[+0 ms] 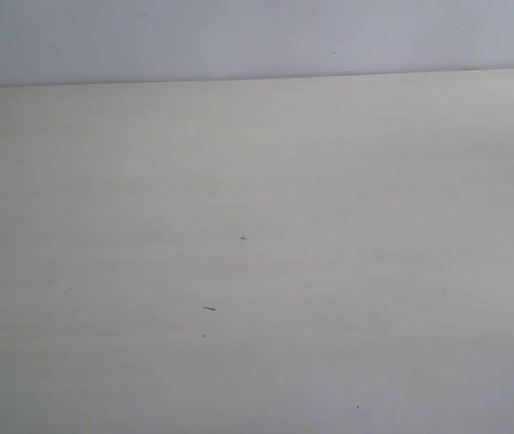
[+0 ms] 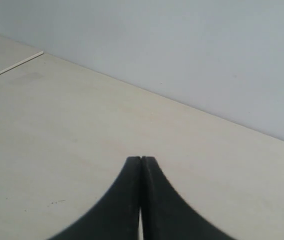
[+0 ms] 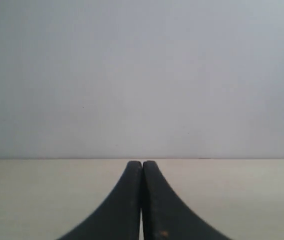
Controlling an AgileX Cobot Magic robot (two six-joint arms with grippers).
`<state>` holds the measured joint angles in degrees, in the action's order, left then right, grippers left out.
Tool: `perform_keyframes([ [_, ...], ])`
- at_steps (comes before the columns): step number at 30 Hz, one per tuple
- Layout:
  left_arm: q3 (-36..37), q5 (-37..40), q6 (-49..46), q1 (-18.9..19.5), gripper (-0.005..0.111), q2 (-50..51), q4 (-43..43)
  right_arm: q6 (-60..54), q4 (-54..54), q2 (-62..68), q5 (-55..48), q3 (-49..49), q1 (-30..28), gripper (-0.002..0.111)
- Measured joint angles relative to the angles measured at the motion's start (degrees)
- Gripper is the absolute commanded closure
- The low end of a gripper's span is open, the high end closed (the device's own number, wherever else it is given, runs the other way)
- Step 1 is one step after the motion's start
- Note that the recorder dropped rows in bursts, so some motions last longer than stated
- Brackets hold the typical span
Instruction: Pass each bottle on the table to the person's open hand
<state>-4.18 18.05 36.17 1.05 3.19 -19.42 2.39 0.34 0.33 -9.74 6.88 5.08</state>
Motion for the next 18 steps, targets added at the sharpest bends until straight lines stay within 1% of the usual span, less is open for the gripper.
perform_keyframes([
  [5, 0.00, 0.00, 0.00, 0.00, 0.107, 0.00, 0.00, 0.00, 0.00, 0.00, 0.81, -1.97, -2.41, 0.108],
  [14, 0.00, 0.00, 0.00, 0.00, 0.107, 0.00, 0.00, 0.00, 0.00, 0.00, 3.51, -6.38, -2.76, 0.108],
  [18, 0.00, 0.00, 0.00, 0.00, 0.107, 0.00, 0.00, 0.00, 0.00, 0.00, 4.95, -6.64, -2.76, 0.108],
])
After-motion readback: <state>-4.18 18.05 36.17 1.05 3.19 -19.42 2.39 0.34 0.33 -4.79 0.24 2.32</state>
